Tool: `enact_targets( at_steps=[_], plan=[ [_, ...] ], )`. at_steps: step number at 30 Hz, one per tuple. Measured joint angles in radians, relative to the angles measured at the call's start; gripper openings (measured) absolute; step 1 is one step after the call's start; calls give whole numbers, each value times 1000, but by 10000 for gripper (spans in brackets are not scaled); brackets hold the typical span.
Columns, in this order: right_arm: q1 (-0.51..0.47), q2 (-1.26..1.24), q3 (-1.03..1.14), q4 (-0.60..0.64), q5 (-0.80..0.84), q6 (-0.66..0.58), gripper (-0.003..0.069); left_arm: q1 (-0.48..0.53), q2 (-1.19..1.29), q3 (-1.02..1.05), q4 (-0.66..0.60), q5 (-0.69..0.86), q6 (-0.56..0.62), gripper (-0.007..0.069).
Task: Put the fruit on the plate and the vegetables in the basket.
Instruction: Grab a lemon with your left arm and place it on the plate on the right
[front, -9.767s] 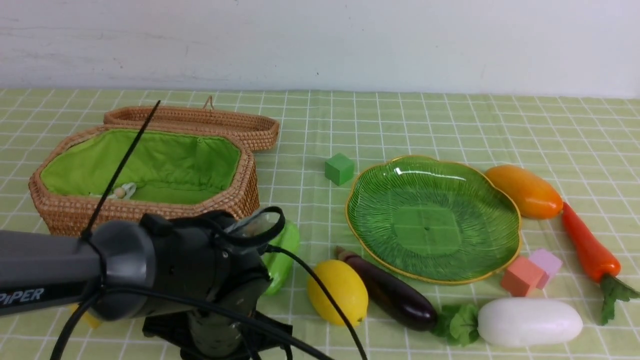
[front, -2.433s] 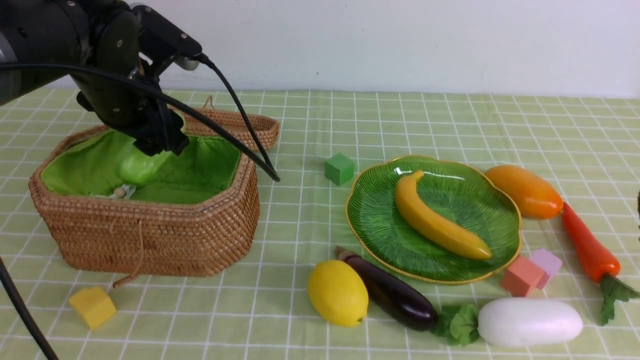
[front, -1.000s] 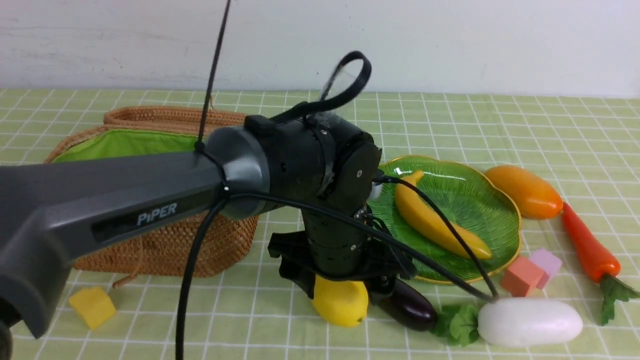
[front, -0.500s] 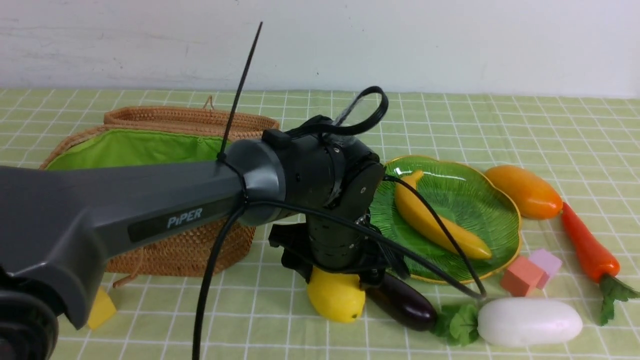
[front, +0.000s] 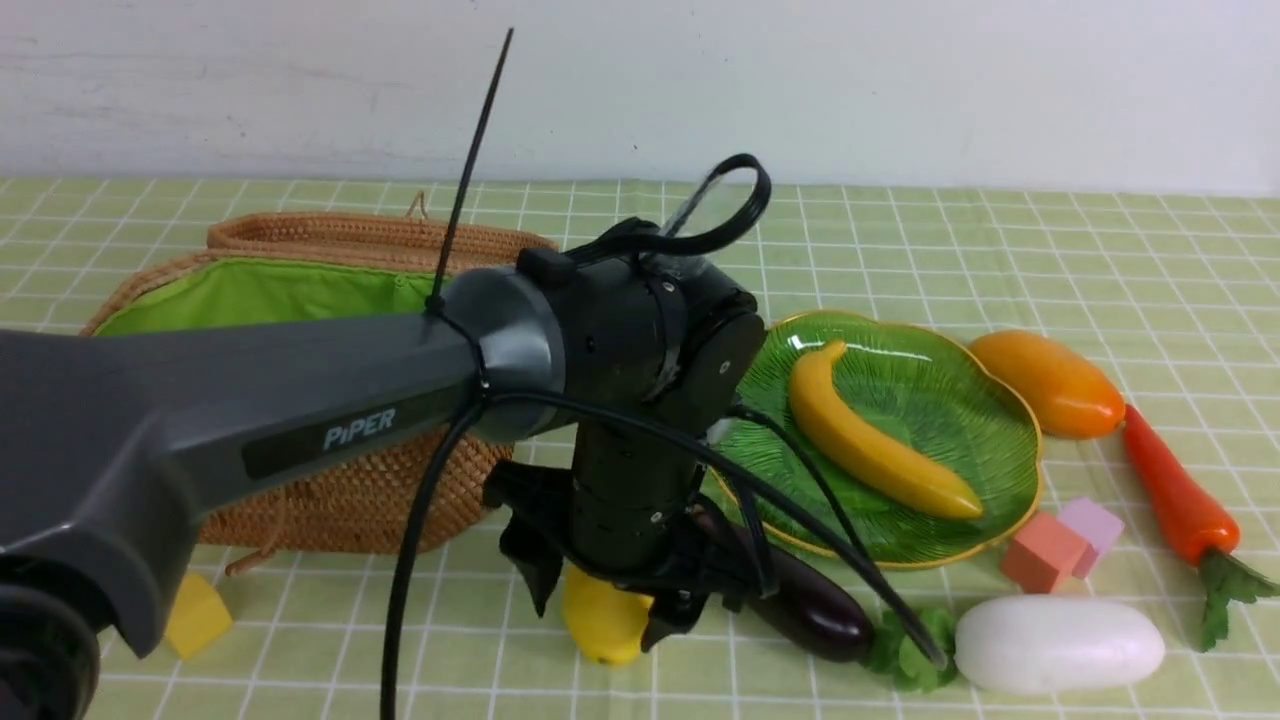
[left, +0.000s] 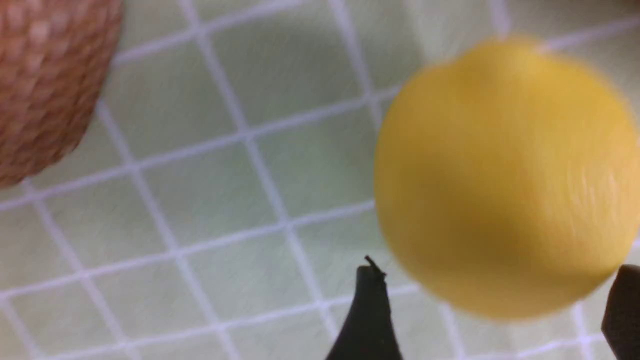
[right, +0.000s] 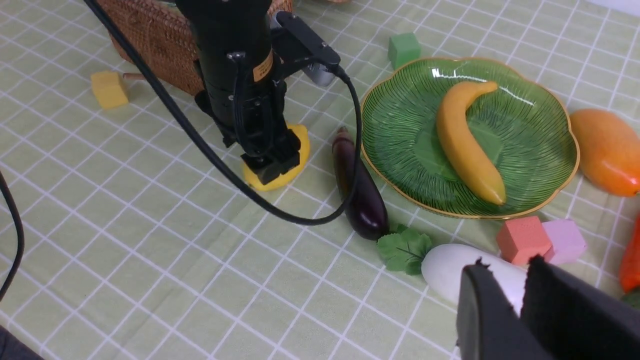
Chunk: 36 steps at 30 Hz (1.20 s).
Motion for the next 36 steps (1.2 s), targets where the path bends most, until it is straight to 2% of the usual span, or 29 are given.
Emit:
enact_targets(
  at_steps=[11, 20, 24, 31, 36],
  plan=[
    [0, 0, 0, -11, -1, -1, 139, 0, -73, -9, 2, 0, 44, 532],
    [0, -1, 0, -11, -1, -1, 139, 0, -48, -9, 123, -103, 71, 632],
    [0, -2, 0, -11, -1, -1, 139, 0, -25, -11, 97, -160, 155, 637],
    [0, -2, 0, -11, -1, -1, 139, 0, 15, -31, 78, -224, 180, 636],
    [0, -2, 0, -11, -1, -1, 139, 5, 34, -40, -17, -274, 239, 632]
  ],
)
